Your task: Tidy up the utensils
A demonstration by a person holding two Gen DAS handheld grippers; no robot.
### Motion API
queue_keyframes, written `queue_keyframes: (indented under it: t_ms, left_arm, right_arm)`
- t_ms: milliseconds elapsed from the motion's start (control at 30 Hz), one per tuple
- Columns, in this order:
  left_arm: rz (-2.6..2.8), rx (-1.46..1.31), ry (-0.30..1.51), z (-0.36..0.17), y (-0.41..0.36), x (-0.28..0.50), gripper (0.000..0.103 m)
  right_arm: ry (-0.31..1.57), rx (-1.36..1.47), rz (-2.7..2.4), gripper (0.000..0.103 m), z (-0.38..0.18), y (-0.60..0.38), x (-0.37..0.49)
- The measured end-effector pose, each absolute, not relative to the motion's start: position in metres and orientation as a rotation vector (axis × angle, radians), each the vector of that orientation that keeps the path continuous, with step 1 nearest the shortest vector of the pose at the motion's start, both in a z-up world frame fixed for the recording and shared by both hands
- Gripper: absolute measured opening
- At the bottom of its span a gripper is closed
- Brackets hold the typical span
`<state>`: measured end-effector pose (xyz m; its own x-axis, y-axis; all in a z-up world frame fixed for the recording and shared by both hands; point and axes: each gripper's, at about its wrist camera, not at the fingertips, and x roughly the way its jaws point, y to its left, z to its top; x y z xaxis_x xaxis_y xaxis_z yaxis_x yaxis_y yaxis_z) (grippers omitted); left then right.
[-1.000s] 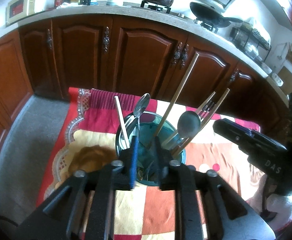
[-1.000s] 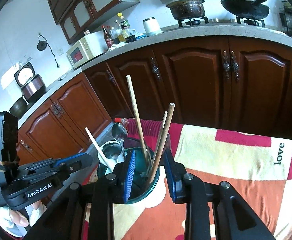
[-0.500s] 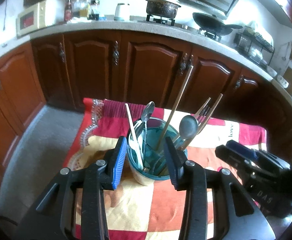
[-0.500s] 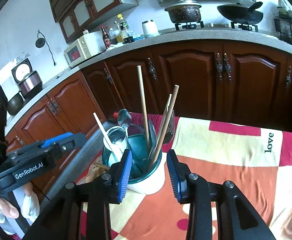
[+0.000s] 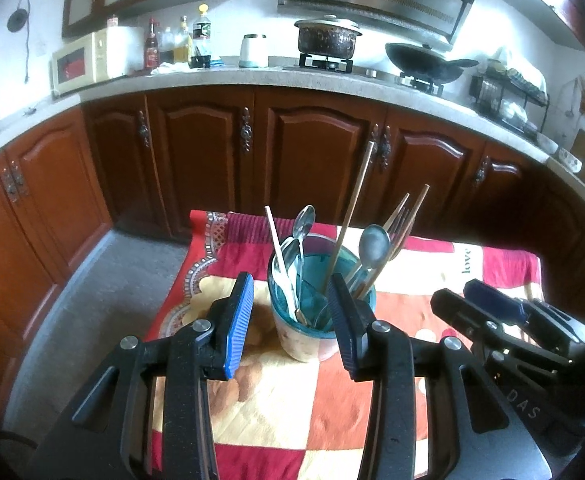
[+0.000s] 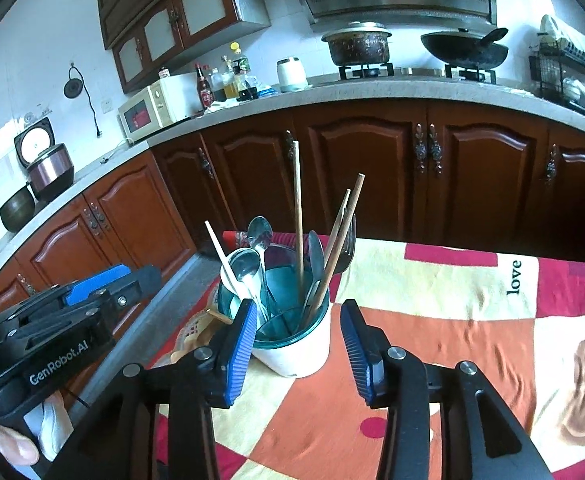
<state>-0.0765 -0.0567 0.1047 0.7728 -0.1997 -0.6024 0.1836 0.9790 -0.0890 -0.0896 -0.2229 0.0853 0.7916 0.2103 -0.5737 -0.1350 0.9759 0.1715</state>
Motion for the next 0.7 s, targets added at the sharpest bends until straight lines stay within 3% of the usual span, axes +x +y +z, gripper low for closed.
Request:
queue_keyframes:
  t_ms: [700]
  left_arm:
    - [-0.141, -0.006, 0.584, 0.123, -0.049, -0.119, 0.042]
  right_arm:
    - [0.576, 0.106, 0.115, 0.054, 0.11, -0.215, -0.125]
